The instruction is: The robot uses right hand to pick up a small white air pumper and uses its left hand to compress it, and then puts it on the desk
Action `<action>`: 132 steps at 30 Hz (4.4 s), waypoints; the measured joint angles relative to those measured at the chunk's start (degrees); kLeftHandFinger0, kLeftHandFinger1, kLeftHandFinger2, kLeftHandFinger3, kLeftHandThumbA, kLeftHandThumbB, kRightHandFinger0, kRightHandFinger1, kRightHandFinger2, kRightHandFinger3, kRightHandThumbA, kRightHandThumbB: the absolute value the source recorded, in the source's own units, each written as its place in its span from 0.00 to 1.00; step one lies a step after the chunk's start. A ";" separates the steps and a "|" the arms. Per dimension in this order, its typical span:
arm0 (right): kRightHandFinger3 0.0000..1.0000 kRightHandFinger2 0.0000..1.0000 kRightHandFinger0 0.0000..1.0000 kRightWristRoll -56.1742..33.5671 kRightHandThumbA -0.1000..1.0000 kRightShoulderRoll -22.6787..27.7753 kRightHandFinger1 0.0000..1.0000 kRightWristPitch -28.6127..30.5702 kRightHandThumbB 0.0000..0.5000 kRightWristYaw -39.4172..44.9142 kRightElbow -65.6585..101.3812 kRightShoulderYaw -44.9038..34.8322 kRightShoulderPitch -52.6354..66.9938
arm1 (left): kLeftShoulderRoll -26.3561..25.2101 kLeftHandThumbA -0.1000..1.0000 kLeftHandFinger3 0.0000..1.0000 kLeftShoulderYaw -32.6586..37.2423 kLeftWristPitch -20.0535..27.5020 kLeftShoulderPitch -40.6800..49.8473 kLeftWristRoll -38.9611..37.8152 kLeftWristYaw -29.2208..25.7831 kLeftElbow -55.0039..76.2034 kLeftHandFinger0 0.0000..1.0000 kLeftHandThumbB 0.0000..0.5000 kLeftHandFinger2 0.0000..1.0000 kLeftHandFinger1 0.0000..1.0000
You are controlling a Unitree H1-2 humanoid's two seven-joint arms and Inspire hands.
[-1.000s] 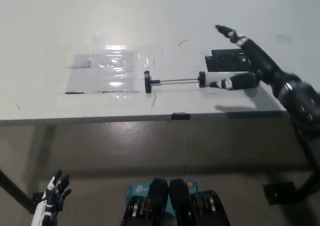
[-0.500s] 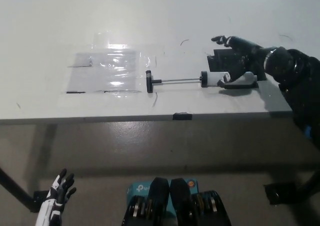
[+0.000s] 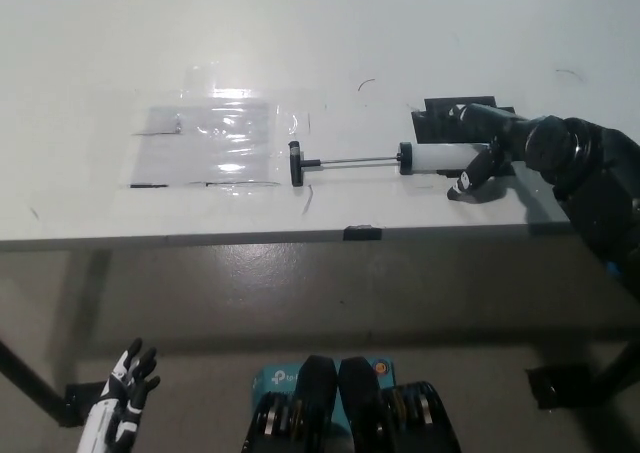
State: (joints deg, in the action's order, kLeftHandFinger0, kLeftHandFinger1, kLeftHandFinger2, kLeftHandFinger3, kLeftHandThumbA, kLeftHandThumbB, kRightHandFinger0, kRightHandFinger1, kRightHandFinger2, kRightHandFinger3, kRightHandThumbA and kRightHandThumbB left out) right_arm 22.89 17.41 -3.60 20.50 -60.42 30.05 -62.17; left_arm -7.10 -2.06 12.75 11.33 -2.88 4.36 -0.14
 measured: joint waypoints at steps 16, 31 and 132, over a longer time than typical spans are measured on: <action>1.00 1.00 1.00 2.70 1.00 -2.86 1.00 1.36 0.87 0.41 -7.68 0.80 -4.84 | -0.32 0.74 1.00 0.00 -0.19 -2.80 0.58 0.05 0.09 1.00 0.19 1.00 1.00; 0.44 0.55 0.00 4.82 0.00 -2.86 0.27 4.73 0.41 -4.29 -12.59 0.92 -4.74 | -0.66 0.73 1.00 -0.05 -0.36 -2.94 -0.29 0.06 0.15 1.00 0.14 1.00 1.00; 0.75 0.72 0.00 -1.59 0.00 6.64 0.36 9.03 0.28 -9.32 89.33 -15.76 43.68 | -1.72 0.91 1.00 -7.11 -10.51 -33.20 -5.87 0.52 7.28 1.00 0.31 1.00 1.00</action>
State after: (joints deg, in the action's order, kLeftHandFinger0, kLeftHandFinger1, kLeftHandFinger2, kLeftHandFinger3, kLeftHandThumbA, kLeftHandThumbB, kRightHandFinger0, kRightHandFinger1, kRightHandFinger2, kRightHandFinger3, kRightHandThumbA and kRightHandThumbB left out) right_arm 21.29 24.06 5.43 11.19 28.92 14.29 -18.48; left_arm -8.82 -9.16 2.24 -21.87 -8.74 4.88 7.14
